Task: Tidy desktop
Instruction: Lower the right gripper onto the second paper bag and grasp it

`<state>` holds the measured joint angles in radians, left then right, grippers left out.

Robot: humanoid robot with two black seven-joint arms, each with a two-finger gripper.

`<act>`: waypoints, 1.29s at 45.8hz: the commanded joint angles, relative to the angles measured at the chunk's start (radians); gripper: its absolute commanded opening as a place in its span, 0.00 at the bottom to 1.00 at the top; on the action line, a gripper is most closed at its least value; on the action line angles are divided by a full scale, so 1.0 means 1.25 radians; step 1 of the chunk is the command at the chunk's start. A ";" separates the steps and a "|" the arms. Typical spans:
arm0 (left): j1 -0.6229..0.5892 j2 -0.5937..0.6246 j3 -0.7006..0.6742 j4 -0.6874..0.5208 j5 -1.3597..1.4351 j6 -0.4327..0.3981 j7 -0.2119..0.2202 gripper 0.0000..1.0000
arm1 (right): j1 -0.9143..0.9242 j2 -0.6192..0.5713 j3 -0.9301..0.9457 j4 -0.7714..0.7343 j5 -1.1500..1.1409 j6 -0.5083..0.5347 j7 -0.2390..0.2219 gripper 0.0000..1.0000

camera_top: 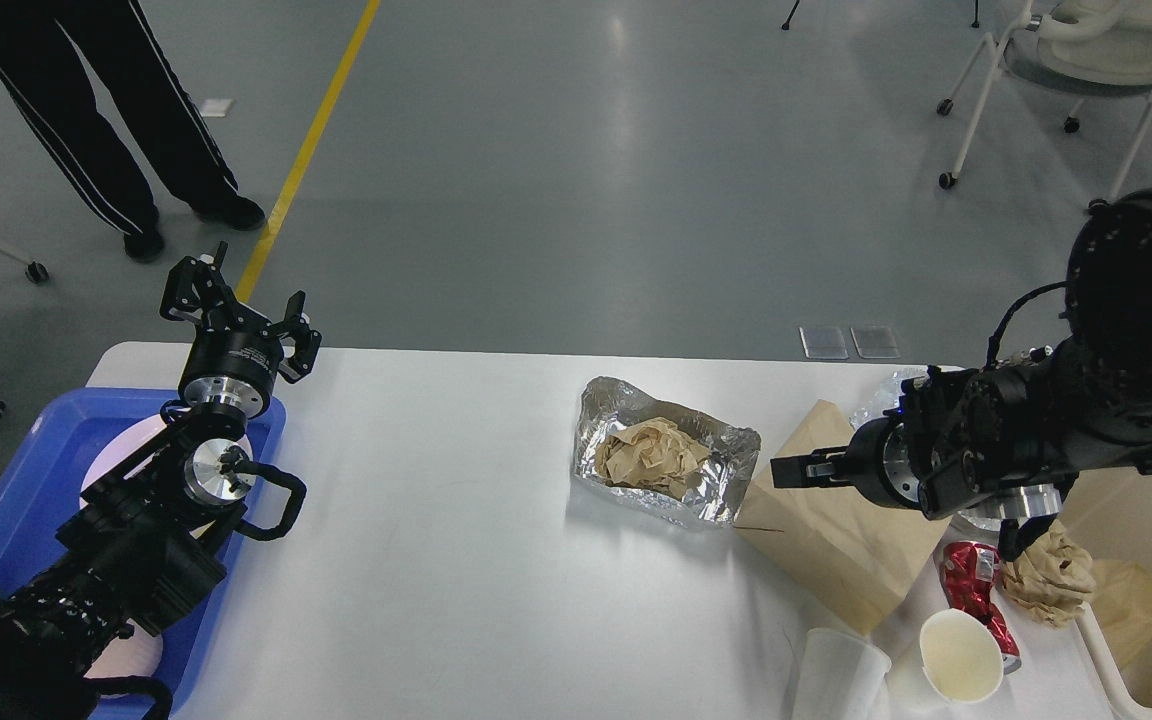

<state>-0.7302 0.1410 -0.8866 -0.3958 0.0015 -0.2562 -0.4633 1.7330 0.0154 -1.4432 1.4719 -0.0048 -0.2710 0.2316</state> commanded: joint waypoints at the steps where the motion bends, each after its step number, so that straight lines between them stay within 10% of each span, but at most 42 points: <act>1: 0.000 0.000 0.000 0.000 0.000 0.000 0.000 0.97 | -0.040 0.042 -0.021 -0.023 -0.018 -0.020 0.017 1.00; 25: 0.000 0.000 0.000 0.000 0.000 0.000 0.000 0.97 | -0.265 0.099 -0.085 -0.237 -0.033 -0.010 0.016 1.00; 36: 0.000 0.000 0.000 0.000 0.000 0.000 0.000 0.97 | -0.306 0.102 -0.104 -0.280 -0.033 0.000 0.021 0.38; 39: 0.000 0.000 0.000 0.000 0.000 0.000 0.000 0.97 | -0.306 0.102 -0.104 -0.280 -0.033 0.017 0.018 0.00; 59: 0.000 0.000 0.000 0.000 0.000 0.000 0.000 0.97 | -0.272 0.083 -0.104 -0.258 -0.032 0.024 0.015 0.00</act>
<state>-0.7302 0.1412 -0.8867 -0.3959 0.0015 -0.2562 -0.4633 1.3742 0.1283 -1.5740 1.1341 -0.0445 -0.2408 0.2485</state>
